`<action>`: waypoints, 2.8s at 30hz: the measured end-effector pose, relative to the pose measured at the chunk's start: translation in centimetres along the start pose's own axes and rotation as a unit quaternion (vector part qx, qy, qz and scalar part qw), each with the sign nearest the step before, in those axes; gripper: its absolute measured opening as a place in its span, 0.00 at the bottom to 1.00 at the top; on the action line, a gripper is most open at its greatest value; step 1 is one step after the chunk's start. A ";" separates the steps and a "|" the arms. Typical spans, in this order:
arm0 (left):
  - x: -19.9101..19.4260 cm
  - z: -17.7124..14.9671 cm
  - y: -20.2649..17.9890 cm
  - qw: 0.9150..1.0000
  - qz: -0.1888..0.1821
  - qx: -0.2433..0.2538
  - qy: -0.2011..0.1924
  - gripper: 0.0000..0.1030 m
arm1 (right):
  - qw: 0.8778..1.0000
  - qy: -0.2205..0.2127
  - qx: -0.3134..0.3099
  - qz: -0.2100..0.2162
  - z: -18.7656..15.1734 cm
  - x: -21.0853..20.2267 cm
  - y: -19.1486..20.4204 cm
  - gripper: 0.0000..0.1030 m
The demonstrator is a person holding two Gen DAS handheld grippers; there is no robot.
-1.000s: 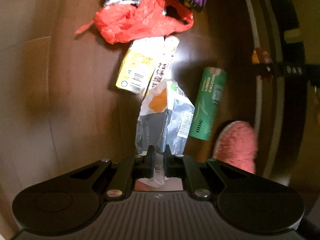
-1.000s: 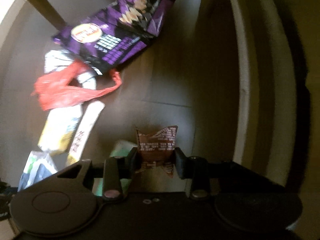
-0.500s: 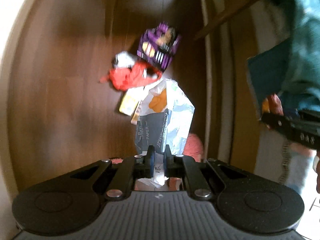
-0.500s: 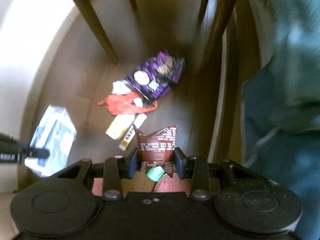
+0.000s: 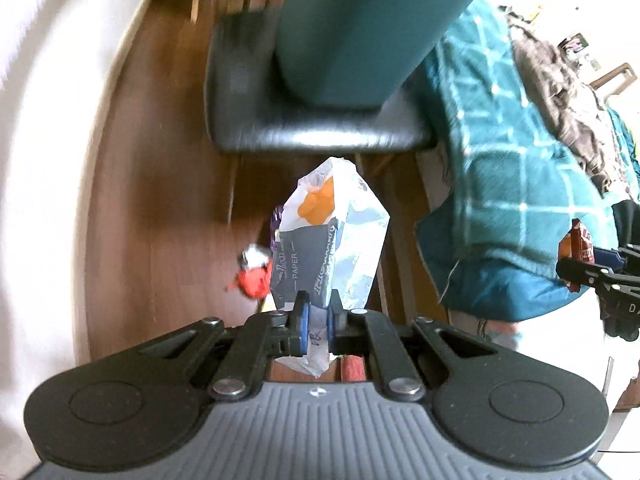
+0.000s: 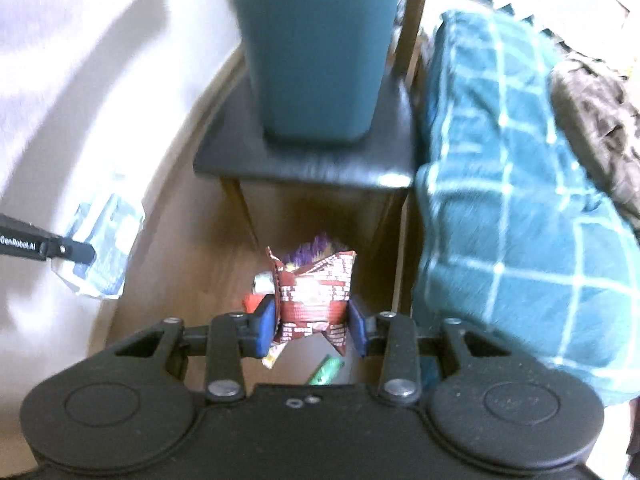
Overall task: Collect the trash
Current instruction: 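Lift the grey-white wrapper with left while right carries the brown packet to the wastebasket, then open the left gripper over the wastebasket while right releases the brown packet inside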
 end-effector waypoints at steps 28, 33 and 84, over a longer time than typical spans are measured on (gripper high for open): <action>-1.1 29.8 -12.1 0.985 0.052 0.027 -0.161 0.08 | 0.972 -0.163 -0.145 0.083 25.6 3.0 -2.5 0.36; 4.5 33.7 -12.8 0.987 0.092 0.010 -0.132 0.08 | 0.970 -0.145 -0.161 0.109 29.1 8.0 -2.6 0.36; 10.0 31.4 -14.7 0.993 0.091 0.044 -0.059 0.23 | 0.966 -0.087 -0.186 0.158 29.7 12.6 -4.5 0.61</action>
Point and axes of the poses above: each gripper's, at about its wrist camera, not at the fingertips, and x roughly the way its jaws point, y to its left, z to its top, the point moved 4 cm from there along x, roughly the way its jaws point, and after that the axes turned 15 degrees about -y, right-handed, at the moved point
